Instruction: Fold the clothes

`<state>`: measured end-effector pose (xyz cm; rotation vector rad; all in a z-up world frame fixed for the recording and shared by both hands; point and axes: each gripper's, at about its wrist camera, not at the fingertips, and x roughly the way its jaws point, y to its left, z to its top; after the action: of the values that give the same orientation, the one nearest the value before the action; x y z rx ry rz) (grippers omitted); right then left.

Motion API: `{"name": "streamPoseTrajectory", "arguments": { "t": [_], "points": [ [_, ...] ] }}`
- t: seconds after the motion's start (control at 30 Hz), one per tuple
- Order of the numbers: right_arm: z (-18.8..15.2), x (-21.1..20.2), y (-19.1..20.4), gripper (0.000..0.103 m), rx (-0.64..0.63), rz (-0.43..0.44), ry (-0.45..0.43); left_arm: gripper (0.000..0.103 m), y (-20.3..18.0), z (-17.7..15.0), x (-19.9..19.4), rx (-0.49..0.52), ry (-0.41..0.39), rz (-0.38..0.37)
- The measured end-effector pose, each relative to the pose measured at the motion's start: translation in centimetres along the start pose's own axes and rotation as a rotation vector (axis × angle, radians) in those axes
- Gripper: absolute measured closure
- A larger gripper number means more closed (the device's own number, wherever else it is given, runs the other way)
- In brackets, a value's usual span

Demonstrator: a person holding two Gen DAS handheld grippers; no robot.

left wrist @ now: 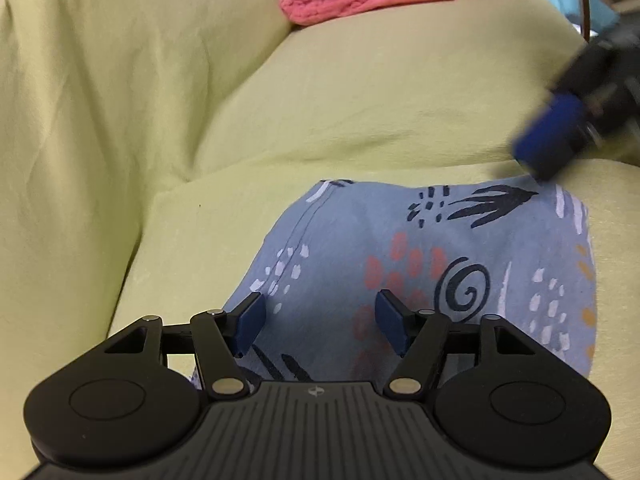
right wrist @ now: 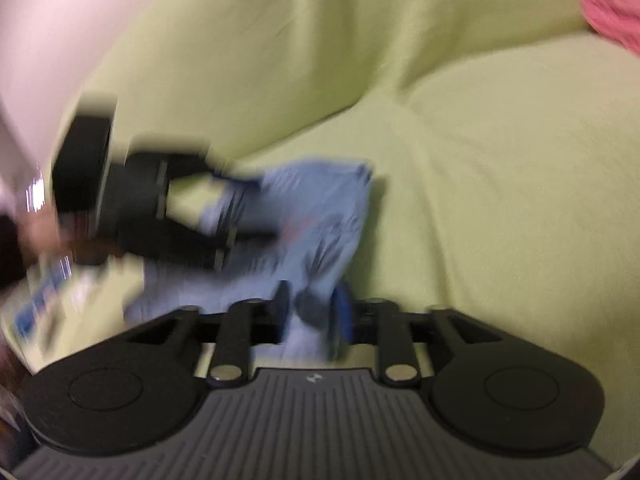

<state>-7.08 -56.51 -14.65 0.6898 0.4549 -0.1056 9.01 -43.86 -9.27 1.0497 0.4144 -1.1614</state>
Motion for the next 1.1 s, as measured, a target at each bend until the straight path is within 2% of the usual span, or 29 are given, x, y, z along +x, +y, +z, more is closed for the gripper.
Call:
{"name": "streamPoseTrajectory", "arguments": {
  "t": [0.07,0.23,0.33,0.37,0.4,0.47,0.57,0.67,0.8,0.87,0.9,0.93,1.0,1.03,1.07,1.1],
  "points": [
    [1.8,1.3,-1.3,0.060,0.055,0.019,-0.015,0.036,0.6,-0.3,-0.1,-0.034,-0.014,0.002],
    [5.0,6.6,-2.6,0.060,0.078,0.021,0.057,0.037,3.4,-1.8,-2.1,-0.169,-0.078,0.032],
    [5.8,8.8,-3.3,0.060,0.136,0.046,0.084,0.037,5.3,-3.6,-2.8,-0.237,-0.062,0.028],
    [5.8,9.3,-3.5,0.063,0.152,0.049,0.087,0.037,6.0,-4.1,-2.9,-0.260,-0.055,0.028],
    [5.9,9.5,-3.5,0.078,0.159,0.047,0.084,0.037,6.7,-4.7,-2.9,-0.287,-0.048,0.025],
    [6.0,9.8,-3.5,0.101,0.168,0.042,0.075,0.038,8.0,-6.0,-2.7,-0.349,-0.034,0.010],
    [6.3,9.2,-3.0,0.102,0.143,0.025,0.037,0.045,9.5,-7.9,-2.3,-0.435,-0.028,0.007],
    [6.3,8.9,-2.2,0.102,0.101,-0.003,0.022,0.046,10.9,-9.6,-1.9,-0.552,-0.033,0.000],
    [5.8,9.2,-1.6,0.102,0.059,-0.046,0.051,0.044,12.6,-11.9,-1.0,-0.664,-0.024,-0.056],
    [5.7,8.9,-1.7,0.101,0.065,-0.047,0.053,0.037,13.2,-12.9,-1.2,-0.707,-0.031,-0.070],
    [5.7,8.7,-1.8,0.098,0.072,-0.046,0.053,0.038,13.4,-13.4,-1.0,-0.726,-0.030,-0.080],
    [5.7,8.6,-1.8,0.096,0.078,-0.044,0.053,0.041,13.6,-13.9,-0.9,-0.742,-0.027,-0.093],
    [5.8,9.1,-2.4,0.091,0.110,-0.032,0.037,0.057,13.7,-14.5,-0.7,-0.765,-0.020,-0.122],
    [5.8,9.1,-2.7,0.088,0.133,-0.024,0.032,0.075,13.7,-14.8,-0.5,-0.775,-0.020,-0.134],
    [5.7,9.0,-2.9,0.080,0.155,-0.013,0.029,0.087,13.6,-15.0,-0.4,-0.782,-0.023,-0.143],
    [5.8,9.3,-3.1,0.077,0.173,-0.004,0.030,0.088,13.5,-15.2,-0.4,-0.786,-0.030,-0.147]
  ]
}}
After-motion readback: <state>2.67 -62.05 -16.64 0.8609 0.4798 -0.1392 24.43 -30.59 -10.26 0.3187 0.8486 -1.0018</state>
